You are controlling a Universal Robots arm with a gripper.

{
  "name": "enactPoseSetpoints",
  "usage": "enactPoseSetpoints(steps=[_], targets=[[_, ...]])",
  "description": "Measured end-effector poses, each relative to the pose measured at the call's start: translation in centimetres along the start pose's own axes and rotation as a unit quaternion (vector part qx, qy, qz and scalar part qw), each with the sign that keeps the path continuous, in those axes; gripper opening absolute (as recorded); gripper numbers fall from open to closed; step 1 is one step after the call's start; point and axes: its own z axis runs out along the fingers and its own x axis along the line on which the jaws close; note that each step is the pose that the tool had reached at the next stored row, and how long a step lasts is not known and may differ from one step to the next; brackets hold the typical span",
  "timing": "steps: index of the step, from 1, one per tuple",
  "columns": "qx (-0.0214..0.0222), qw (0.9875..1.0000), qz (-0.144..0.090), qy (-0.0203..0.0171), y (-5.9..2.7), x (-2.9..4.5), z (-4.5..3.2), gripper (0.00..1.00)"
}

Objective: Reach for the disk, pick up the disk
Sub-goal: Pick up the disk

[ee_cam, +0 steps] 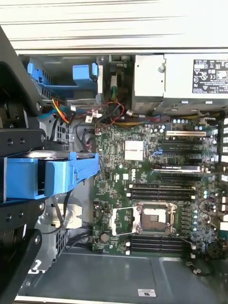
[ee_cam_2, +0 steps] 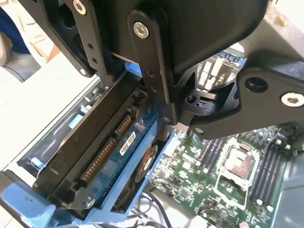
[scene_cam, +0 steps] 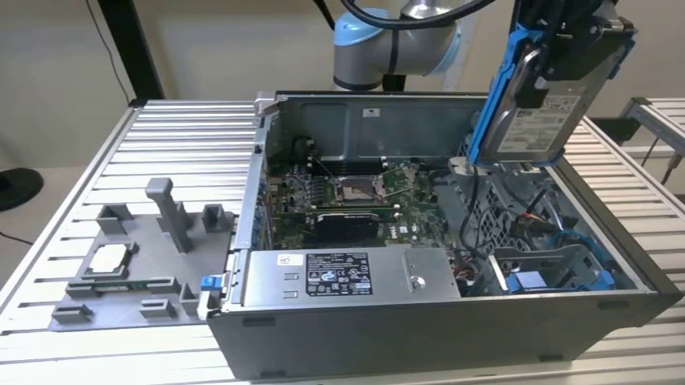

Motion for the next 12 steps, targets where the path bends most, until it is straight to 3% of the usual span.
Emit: enactPoseSetpoints(steps=[12], targets=[[0.0000,1.0000,0.000,0.0000,-0.03,4.42,-0.18,0.00]])
